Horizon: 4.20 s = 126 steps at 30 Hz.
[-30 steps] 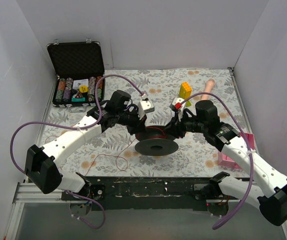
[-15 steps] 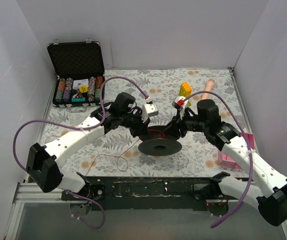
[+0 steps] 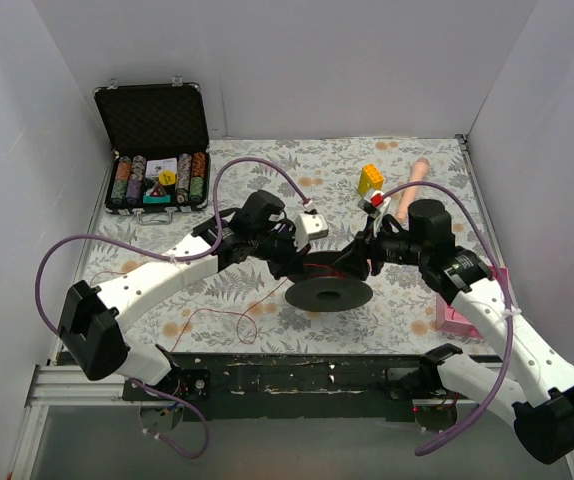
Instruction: Wrap the cables
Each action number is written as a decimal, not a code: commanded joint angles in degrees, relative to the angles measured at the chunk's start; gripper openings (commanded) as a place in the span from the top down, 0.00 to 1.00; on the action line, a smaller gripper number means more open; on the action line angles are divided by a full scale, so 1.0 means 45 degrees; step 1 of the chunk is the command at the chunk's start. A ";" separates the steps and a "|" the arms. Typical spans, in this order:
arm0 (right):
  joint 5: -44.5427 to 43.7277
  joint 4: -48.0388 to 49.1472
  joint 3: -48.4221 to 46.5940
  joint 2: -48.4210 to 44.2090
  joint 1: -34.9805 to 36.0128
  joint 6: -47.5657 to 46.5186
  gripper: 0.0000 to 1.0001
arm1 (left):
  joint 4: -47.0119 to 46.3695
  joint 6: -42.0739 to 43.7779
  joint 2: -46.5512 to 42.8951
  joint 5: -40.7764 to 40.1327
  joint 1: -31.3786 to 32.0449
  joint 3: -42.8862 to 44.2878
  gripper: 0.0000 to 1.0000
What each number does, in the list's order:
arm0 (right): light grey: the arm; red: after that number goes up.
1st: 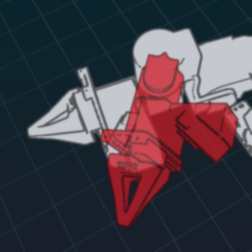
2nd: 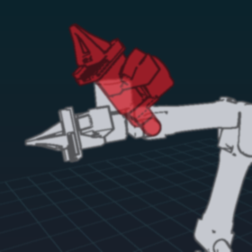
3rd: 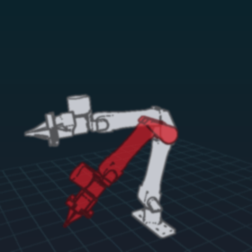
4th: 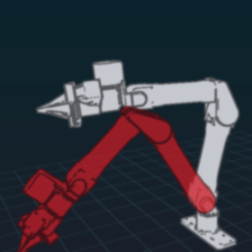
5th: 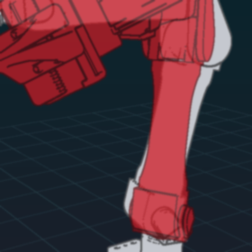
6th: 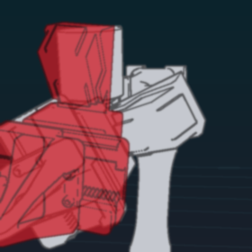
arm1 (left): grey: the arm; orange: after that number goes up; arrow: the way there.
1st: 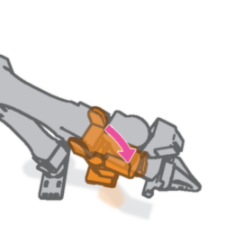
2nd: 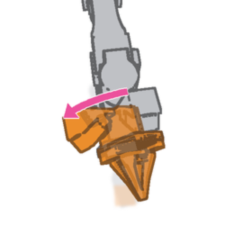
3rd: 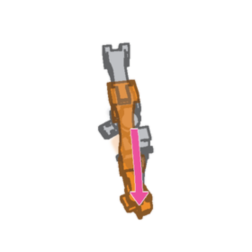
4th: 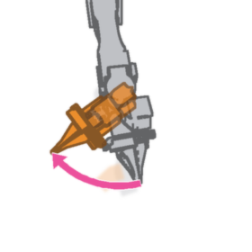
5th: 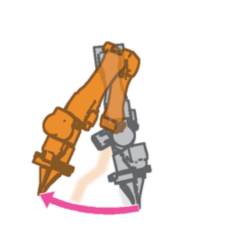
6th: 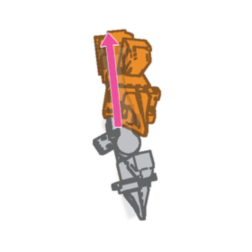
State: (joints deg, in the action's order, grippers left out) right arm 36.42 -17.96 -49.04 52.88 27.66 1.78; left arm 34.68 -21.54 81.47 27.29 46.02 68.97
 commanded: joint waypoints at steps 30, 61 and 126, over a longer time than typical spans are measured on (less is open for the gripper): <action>-0.0203 0.0104 0.1093 0.0240 -0.0463 -0.0922 0.99 | -0.1827 -0.0469 0.0411 -0.0731 0.0945 -0.0033 1.00; -0.1707 -0.1361 0.0369 -0.0012 -0.0463 -0.3755 0.99 | -0.2414 0.1134 0.2615 0.1974 -0.0048 0.3558 0.02; -0.3133 -0.1946 0.0391 -0.1322 -0.1518 -0.1725 0.40 | -0.4874 -0.1971 0.3323 -0.1390 0.0828 0.1842 1.00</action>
State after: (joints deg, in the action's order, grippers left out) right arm 27.07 -25.15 -43.90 47.03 21.04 -6.48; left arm 13.30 -22.83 102.35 35.00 50.28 77.54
